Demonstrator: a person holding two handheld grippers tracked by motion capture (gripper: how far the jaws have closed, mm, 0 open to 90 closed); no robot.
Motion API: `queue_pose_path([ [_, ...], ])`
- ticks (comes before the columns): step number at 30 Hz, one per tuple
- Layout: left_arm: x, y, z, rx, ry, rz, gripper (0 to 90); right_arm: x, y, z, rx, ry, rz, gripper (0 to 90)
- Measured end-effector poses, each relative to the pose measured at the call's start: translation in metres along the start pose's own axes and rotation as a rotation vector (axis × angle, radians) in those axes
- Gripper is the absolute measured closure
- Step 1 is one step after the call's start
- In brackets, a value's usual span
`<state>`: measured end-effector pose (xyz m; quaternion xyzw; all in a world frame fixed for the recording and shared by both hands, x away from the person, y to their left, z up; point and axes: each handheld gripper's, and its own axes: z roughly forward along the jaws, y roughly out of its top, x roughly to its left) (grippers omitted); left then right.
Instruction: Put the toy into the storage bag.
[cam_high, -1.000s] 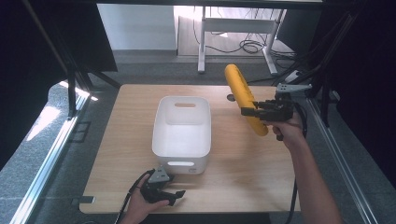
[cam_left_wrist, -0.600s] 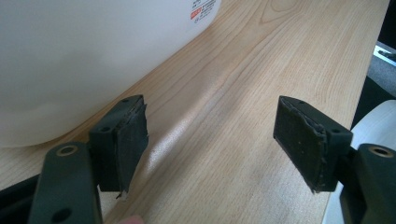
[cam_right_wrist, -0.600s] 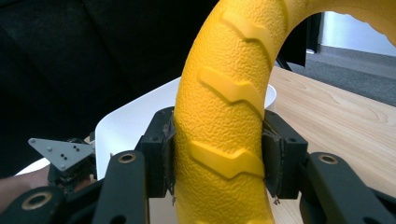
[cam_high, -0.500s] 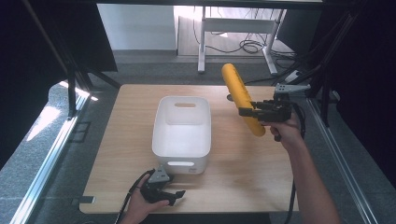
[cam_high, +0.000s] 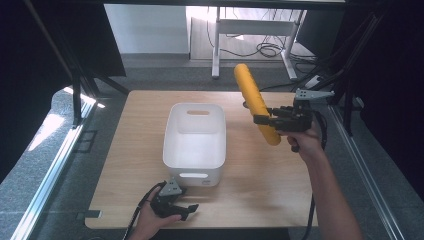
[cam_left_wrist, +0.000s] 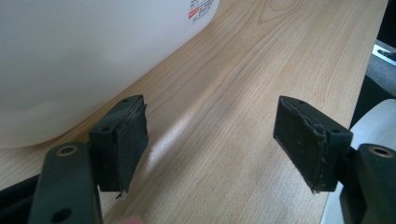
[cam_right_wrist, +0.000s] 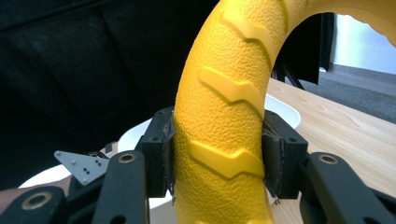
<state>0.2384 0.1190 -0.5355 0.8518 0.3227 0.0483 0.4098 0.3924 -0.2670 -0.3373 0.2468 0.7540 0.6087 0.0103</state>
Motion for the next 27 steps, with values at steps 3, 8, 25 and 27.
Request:
queue_pose_path([
  [3,0.000,0.000,0.000,0.002,-0.001,0.001,26.2,0.003,0.001,0.000,-0.010,0.004,-0.004,51.8],
  [8,0.000,0.000,0.001,0.004,-0.001,0.003,26.1,0.008,0.003,0.003,-0.019,0.005,-0.006,51.7],
  [25,-0.001,0.000,0.001,0.001,-0.002,0.001,26.2,0.034,0.015,0.012,-0.043,0.049,-0.053,51.8],
  [27,-0.001,0.000,0.000,0.000,-0.002,0.000,26.2,0.036,0.017,0.013,-0.044,0.050,-0.060,51.7],
])
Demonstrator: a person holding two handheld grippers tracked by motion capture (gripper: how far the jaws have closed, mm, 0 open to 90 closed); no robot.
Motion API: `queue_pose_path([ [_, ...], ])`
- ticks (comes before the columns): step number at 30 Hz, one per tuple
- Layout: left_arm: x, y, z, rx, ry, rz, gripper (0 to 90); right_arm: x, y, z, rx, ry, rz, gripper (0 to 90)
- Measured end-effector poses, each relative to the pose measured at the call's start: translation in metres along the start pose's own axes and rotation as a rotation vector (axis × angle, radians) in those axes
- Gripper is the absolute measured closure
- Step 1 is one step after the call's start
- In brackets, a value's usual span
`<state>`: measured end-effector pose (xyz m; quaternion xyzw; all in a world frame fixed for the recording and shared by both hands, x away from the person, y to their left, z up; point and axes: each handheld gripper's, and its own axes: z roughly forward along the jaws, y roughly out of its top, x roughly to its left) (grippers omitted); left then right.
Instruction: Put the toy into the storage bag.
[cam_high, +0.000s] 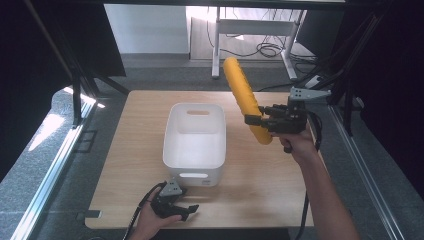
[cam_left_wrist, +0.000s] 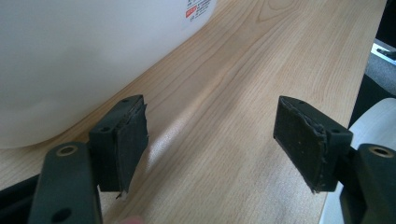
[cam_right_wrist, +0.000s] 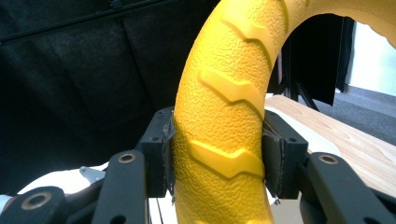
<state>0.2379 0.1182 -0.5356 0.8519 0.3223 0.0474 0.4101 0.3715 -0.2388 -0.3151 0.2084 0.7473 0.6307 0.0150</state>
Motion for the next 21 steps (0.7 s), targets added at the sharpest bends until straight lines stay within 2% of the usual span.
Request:
queue_pose_path([
  [9,0.000,0.000,0.000,0.001,-0.001,0.000,26.1,0.008,0.007,0.007,-0.020,0.023,-0.015,51.8],
  [21,0.000,0.000,0.000,0.002,-0.001,-0.001,26.1,0.025,0.016,0.016,-0.042,0.076,-0.046,51.7],
])
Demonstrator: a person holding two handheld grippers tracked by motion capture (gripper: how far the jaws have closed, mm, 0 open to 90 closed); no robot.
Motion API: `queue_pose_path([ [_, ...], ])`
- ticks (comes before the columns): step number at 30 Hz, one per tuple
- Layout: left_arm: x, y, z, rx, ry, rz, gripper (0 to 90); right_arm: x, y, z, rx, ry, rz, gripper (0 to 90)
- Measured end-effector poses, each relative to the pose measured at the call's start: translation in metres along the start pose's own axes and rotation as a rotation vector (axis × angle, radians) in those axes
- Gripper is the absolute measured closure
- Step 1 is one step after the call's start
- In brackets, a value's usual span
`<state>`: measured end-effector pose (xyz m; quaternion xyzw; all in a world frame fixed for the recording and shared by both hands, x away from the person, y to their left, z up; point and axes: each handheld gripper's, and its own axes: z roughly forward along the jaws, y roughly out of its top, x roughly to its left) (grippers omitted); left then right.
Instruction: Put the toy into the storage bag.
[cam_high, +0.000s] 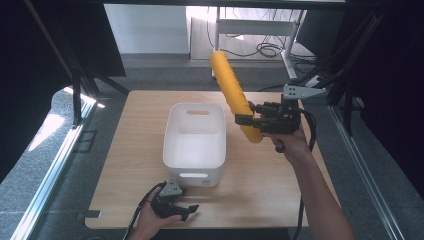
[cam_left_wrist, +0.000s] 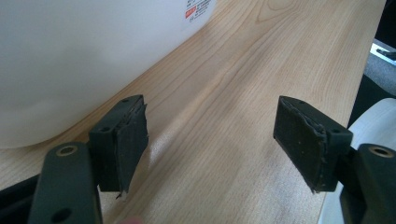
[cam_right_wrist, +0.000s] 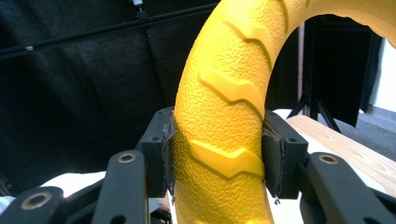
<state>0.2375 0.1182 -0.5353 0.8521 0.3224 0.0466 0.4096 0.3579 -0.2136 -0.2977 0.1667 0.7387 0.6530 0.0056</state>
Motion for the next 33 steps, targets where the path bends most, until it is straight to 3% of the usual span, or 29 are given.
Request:
queue_pose_path([
  [33,0.001,-0.001,-0.001,0.003,0.002,-0.002,26.1,0.037,0.001,0.044,0.001,0.138,-0.054,51.7],
])
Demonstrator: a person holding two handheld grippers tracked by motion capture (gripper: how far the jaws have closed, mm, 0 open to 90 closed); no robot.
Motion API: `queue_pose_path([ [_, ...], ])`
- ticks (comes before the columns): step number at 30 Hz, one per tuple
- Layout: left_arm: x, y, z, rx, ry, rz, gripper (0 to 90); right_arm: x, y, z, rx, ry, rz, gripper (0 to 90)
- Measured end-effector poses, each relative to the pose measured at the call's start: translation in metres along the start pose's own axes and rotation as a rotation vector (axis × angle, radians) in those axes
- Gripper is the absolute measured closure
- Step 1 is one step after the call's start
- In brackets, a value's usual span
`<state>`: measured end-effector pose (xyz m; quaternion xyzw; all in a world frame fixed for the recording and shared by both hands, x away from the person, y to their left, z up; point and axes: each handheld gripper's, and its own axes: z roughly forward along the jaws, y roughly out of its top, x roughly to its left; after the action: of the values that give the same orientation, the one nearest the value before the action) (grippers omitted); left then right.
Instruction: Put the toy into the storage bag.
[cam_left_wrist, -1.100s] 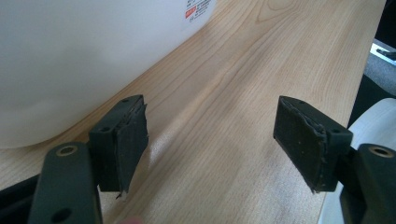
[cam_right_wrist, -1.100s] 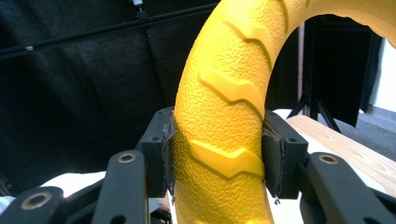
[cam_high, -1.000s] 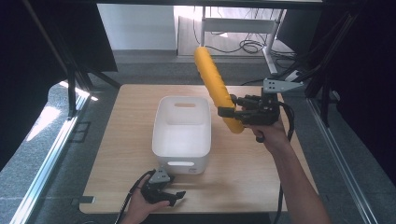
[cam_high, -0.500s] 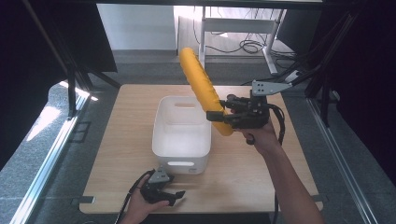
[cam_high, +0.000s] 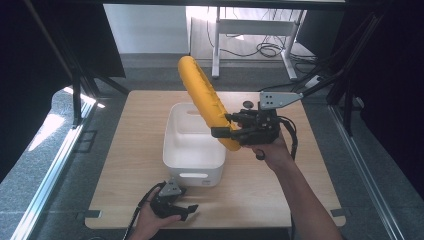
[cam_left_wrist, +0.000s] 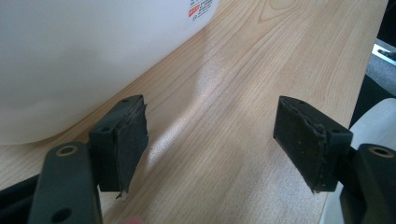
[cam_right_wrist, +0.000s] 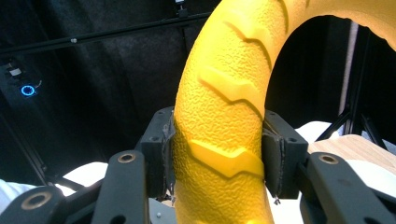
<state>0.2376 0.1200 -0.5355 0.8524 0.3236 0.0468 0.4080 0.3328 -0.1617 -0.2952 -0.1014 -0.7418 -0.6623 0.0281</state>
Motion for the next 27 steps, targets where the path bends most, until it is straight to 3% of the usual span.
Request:
queue_pose_path([
  [27,0.000,0.000,0.000,0.001,0.000,0.001,26.2,0.002,-0.008,0.028,0.020,0.070,0.010,51.6],
])
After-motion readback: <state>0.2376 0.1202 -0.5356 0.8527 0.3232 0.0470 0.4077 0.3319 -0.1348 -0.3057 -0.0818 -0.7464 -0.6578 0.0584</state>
